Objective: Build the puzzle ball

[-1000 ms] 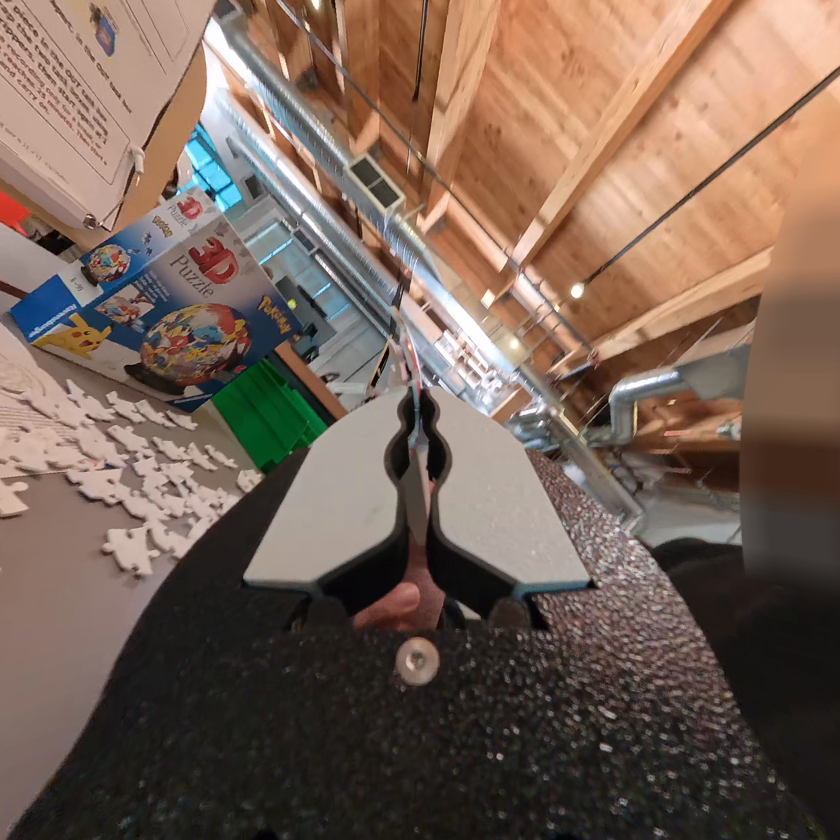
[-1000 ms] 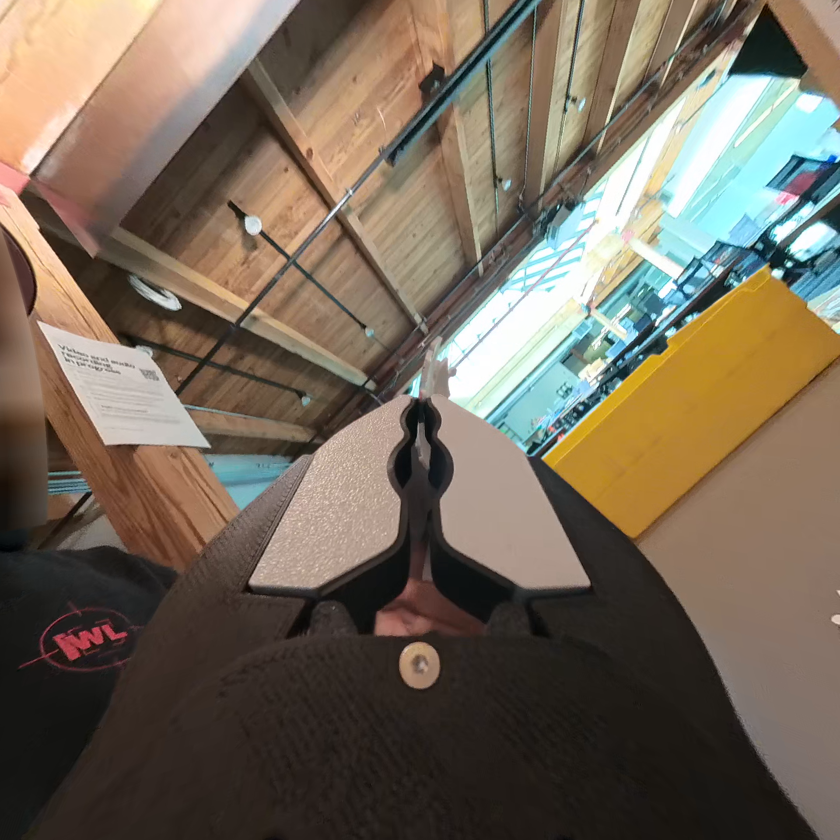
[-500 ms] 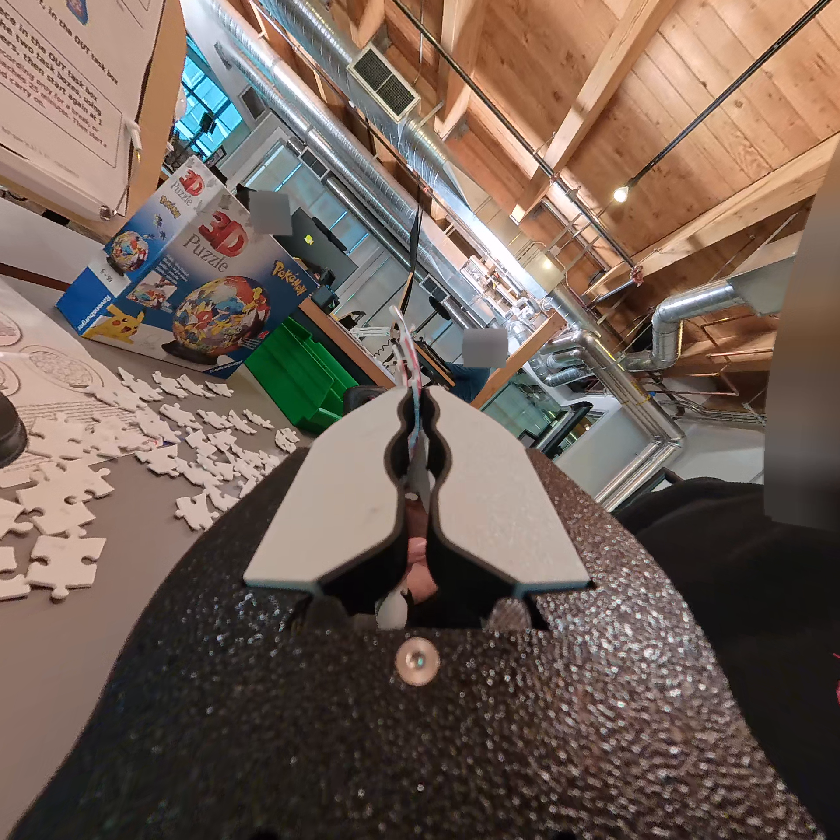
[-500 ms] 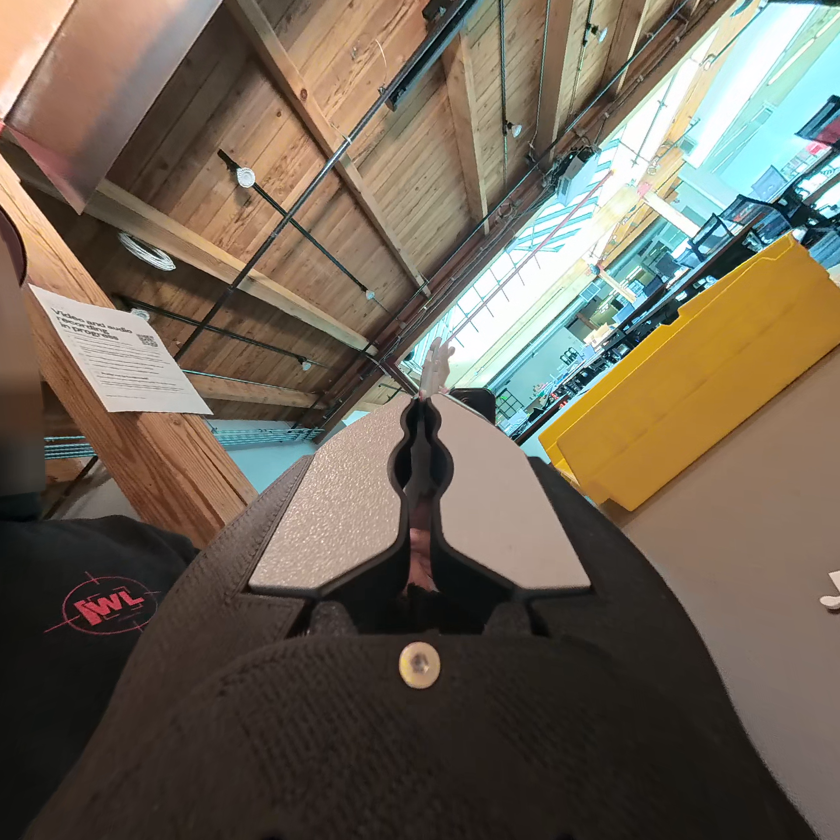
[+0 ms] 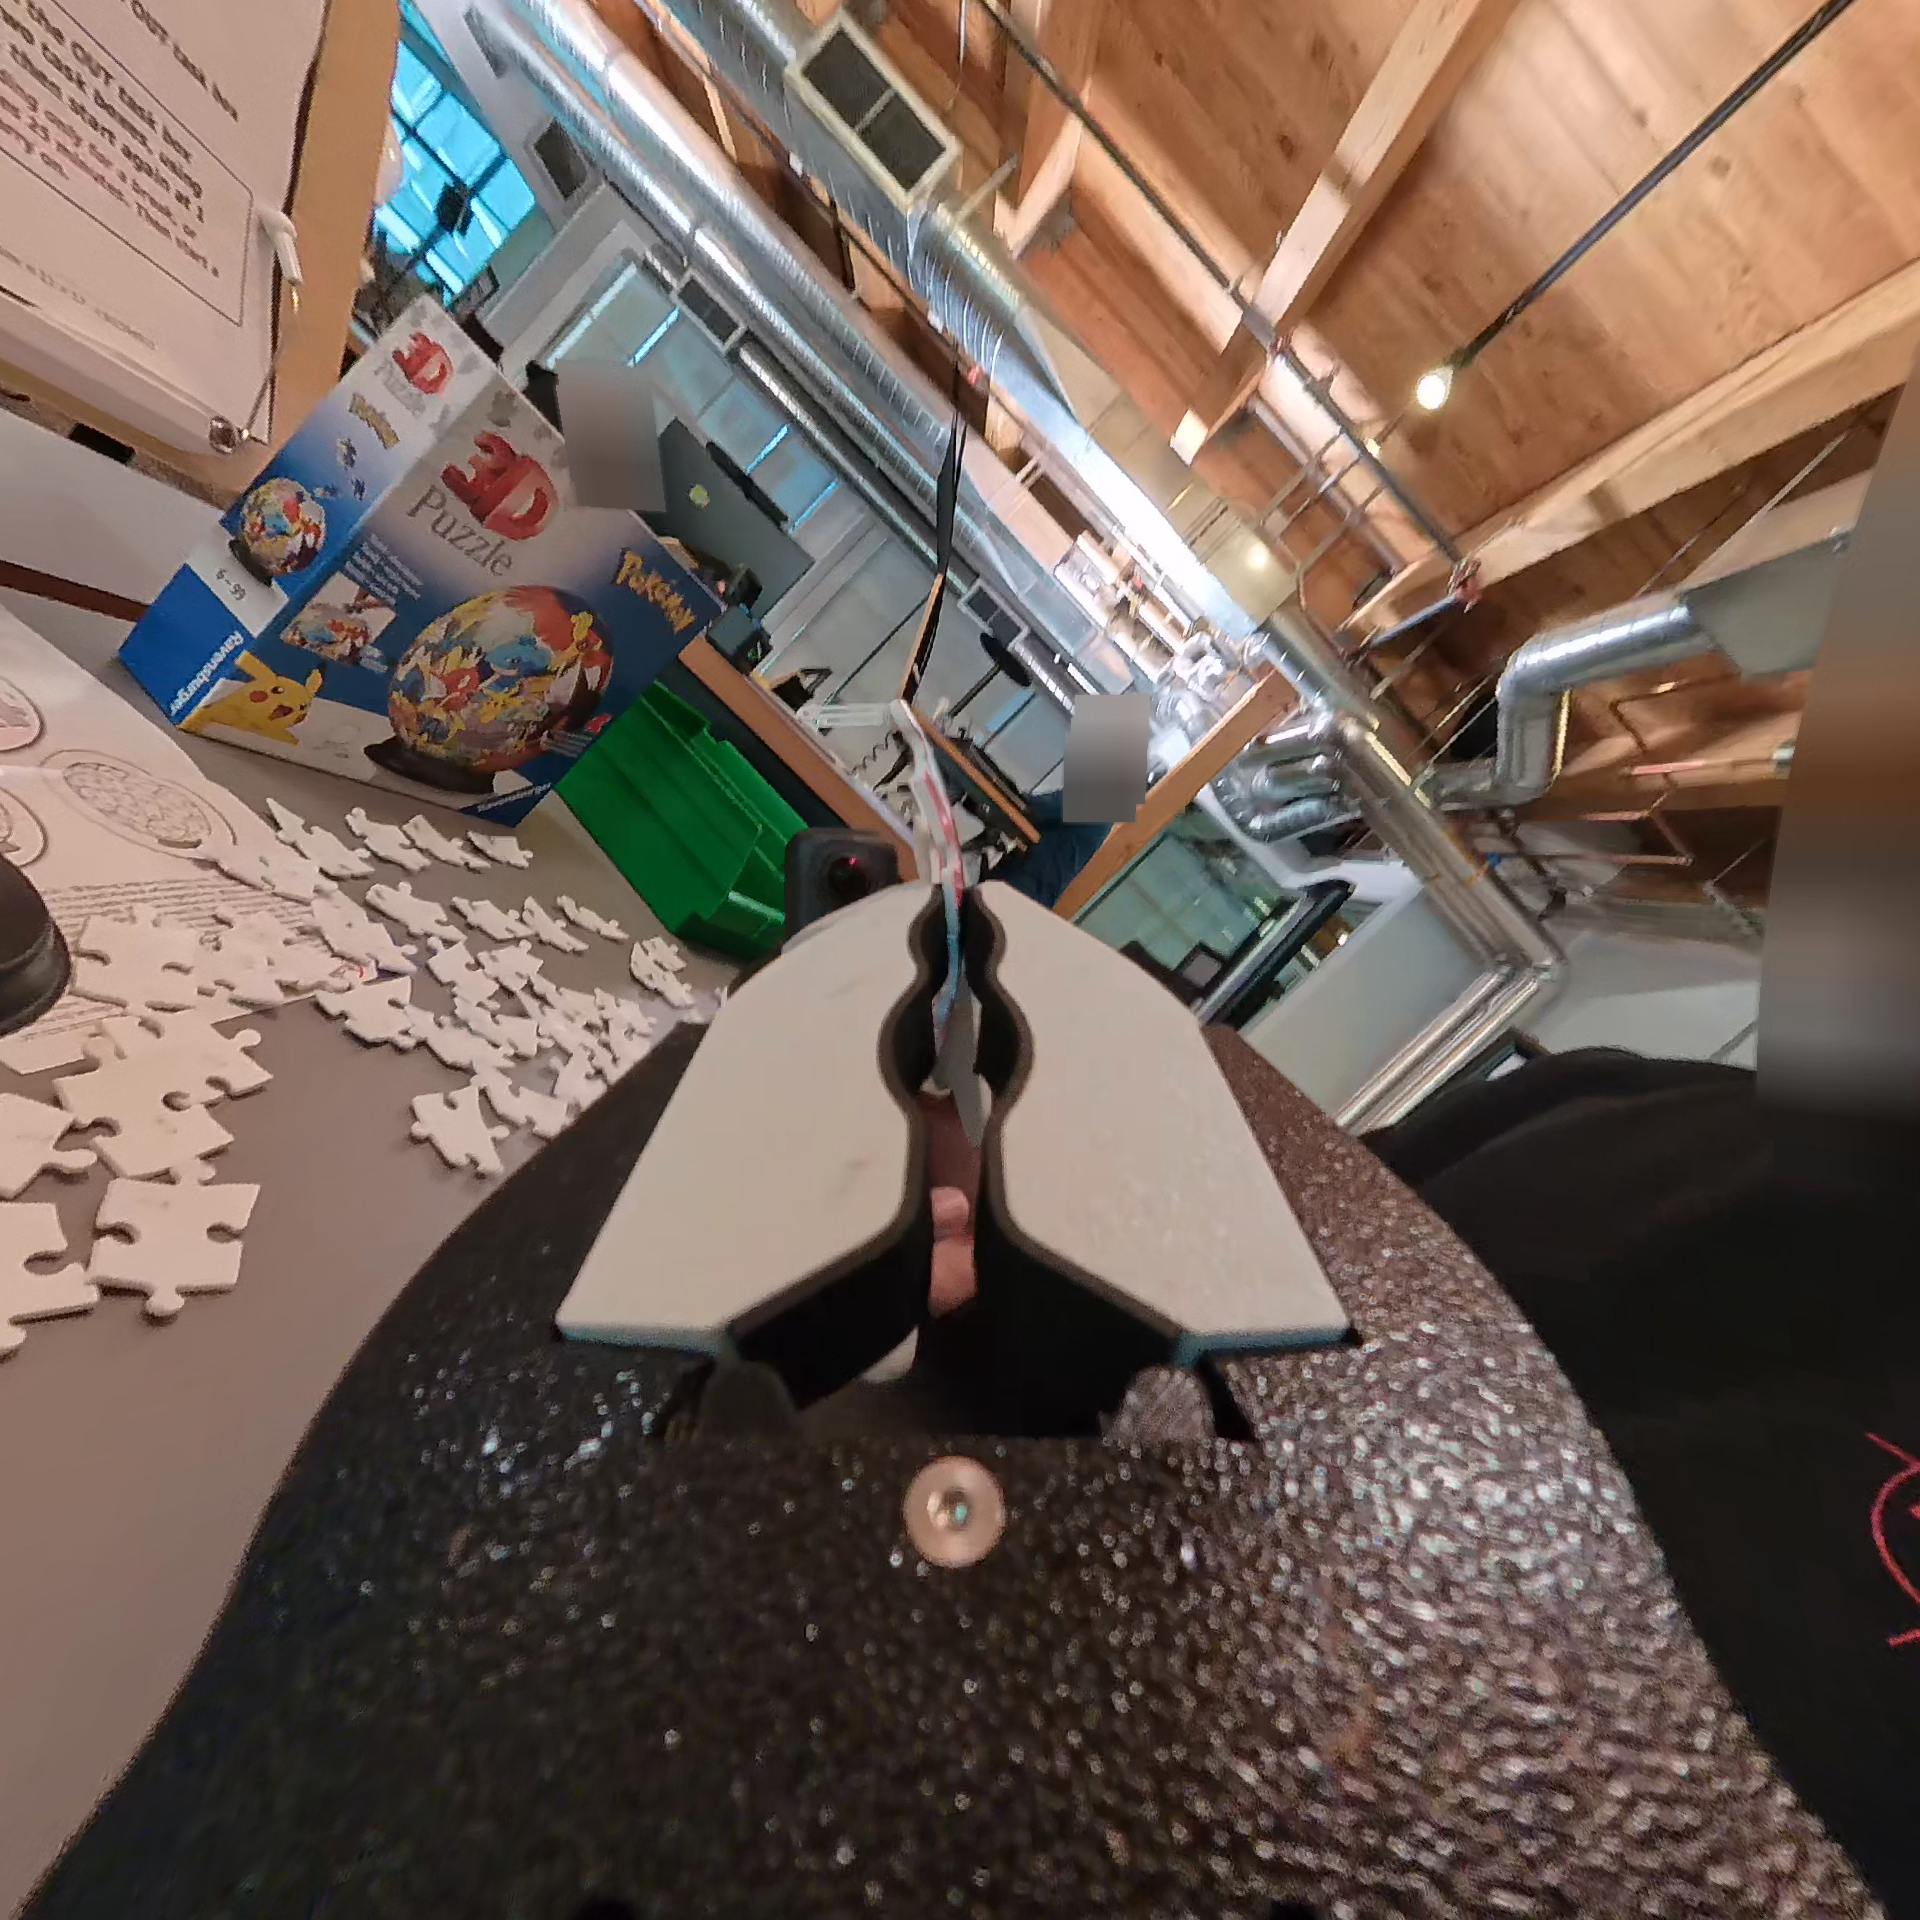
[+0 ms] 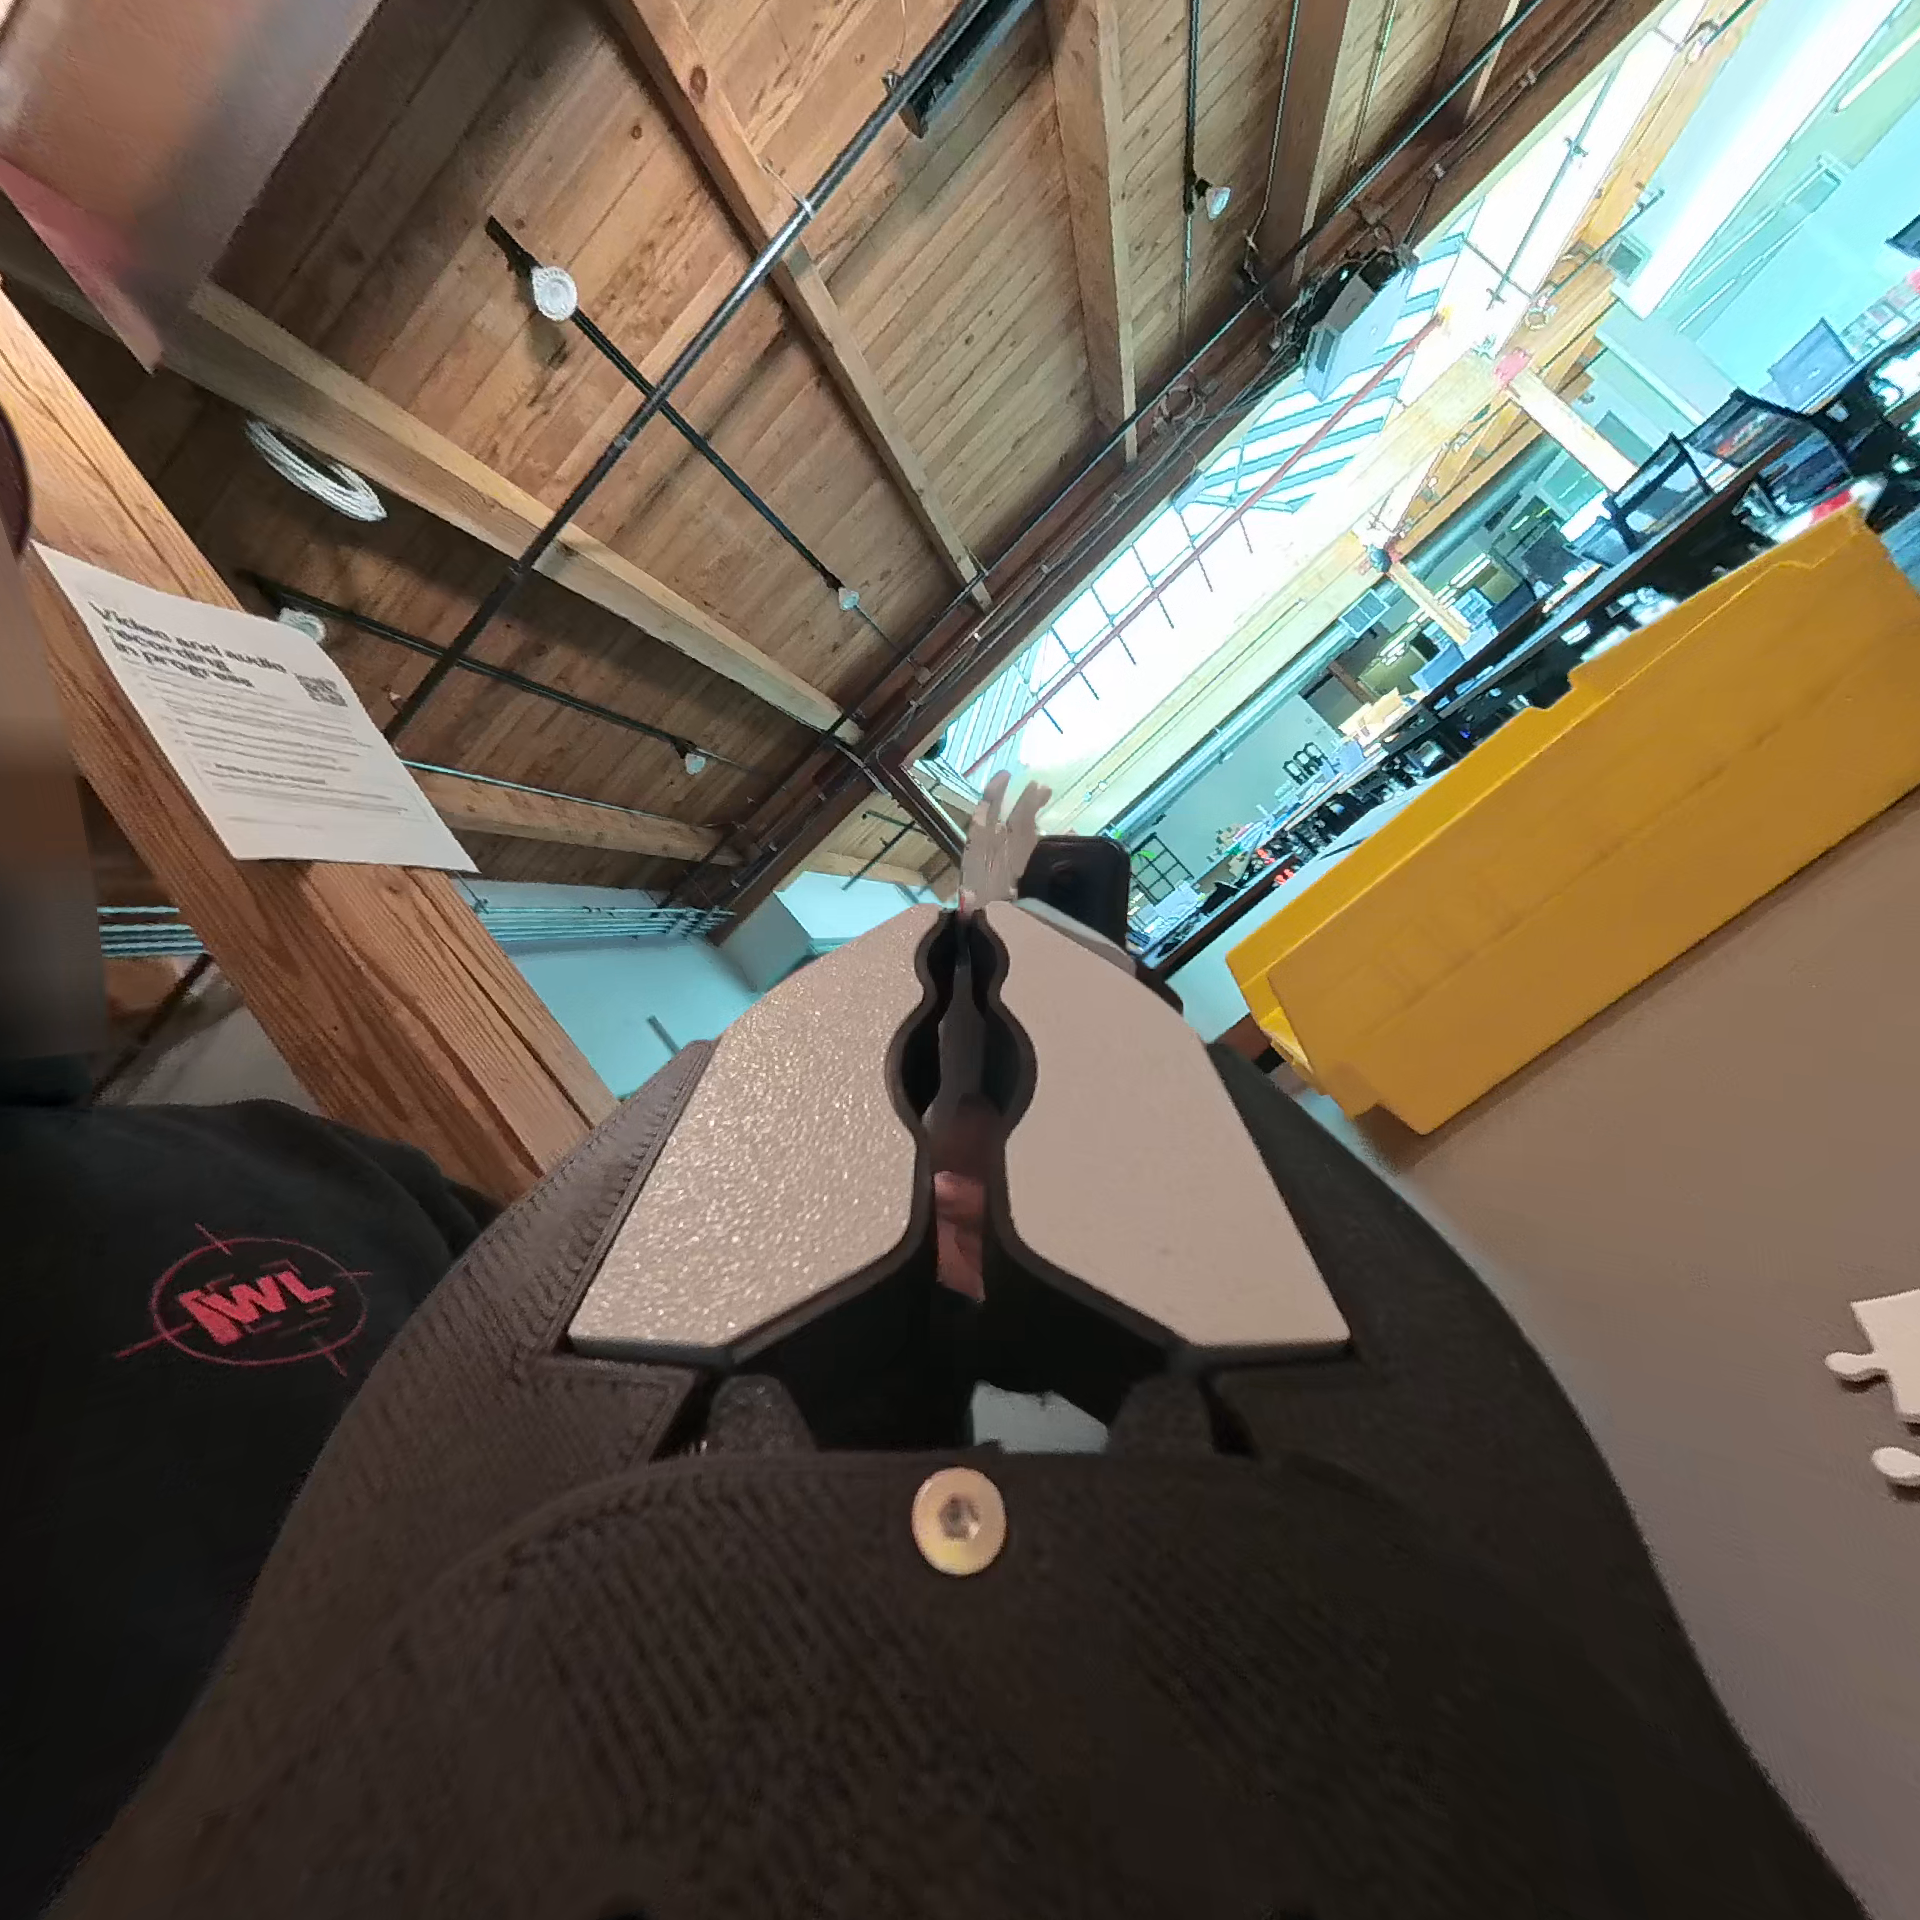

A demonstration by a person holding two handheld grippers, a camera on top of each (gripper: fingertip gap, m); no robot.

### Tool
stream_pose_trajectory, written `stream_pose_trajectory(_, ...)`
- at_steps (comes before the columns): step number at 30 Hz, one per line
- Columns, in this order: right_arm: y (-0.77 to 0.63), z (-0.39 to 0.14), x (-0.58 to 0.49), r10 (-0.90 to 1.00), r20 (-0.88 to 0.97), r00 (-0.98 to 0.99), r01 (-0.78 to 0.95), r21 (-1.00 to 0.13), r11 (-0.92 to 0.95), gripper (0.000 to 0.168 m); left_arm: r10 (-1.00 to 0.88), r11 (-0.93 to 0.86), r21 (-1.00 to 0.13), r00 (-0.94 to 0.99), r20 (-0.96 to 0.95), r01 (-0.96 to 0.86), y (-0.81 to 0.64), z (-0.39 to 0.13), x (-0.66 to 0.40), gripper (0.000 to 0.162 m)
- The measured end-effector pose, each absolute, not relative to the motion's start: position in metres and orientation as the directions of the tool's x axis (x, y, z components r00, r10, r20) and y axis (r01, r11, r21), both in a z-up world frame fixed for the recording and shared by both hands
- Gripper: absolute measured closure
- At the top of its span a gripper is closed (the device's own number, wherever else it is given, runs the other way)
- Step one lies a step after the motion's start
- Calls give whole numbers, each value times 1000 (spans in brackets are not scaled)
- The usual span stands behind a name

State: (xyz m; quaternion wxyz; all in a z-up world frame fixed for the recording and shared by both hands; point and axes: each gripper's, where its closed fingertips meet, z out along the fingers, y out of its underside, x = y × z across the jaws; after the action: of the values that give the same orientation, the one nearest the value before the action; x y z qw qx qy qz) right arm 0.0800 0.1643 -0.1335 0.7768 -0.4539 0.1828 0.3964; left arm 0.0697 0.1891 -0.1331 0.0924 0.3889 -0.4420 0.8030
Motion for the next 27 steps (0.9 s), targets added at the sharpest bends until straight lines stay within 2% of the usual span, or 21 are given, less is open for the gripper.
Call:
stream_pose_trajectory(4,160,-130,81,426,-616,663,-744,-606,282,166,-218,-506,-686,-692,688,-523,182,-139,63,161)
stream_pose_trajectory(10,158,-129,74,473,-606,640,-755,-611,238,166,-228,-433,-724,-712,664,-537,175,-142,58,160)
stream_pose_trajectory(13,156,-129,68,473,-569,672,-715,-665,215,166,-226,-413,-758,-750,622,-504,173,-139,53,161)
stream_pose_trajectory(15,152,-127,66,445,-504,740,-637,-737,225,166,-284,-381,-833,-807,517,-400,174,-134,50,161)
stream_pose_trajectory(16,149,-127,65,428,-463,776,-588,-776,228,166,-376,-313,-896,-825,423,-316,175,-137,51,161)
stream_pose_trajectory(18,143,-127,64,395,-383,835,-493,-840,227,166,-622,12,-998,-782,43,-65,181,-149,61,160)
stream_pose_trajectory(19,140,-127,64,382,-348,856,-451,-863,227,166,-672,224,-972,-710,-210,75,186,-151,64,160)
stream_pose_trajectory(21,134,-127,66,352,-298,887,-392,-889,235,166,-614,568,-778,-493,-617,267,195,-142,70,161)
stream_pose_trajectory(23,130,-127,68,338,-278,899,-368,-899,238,166,-475,758,-581,-360,-803,296,199,-140,74,161)
stream_pose_trajectory(27,123,-127,64,328,-191,925,-274,-934,228,166,-171,924,-212,-150,-974,317,200,-134,76,161)
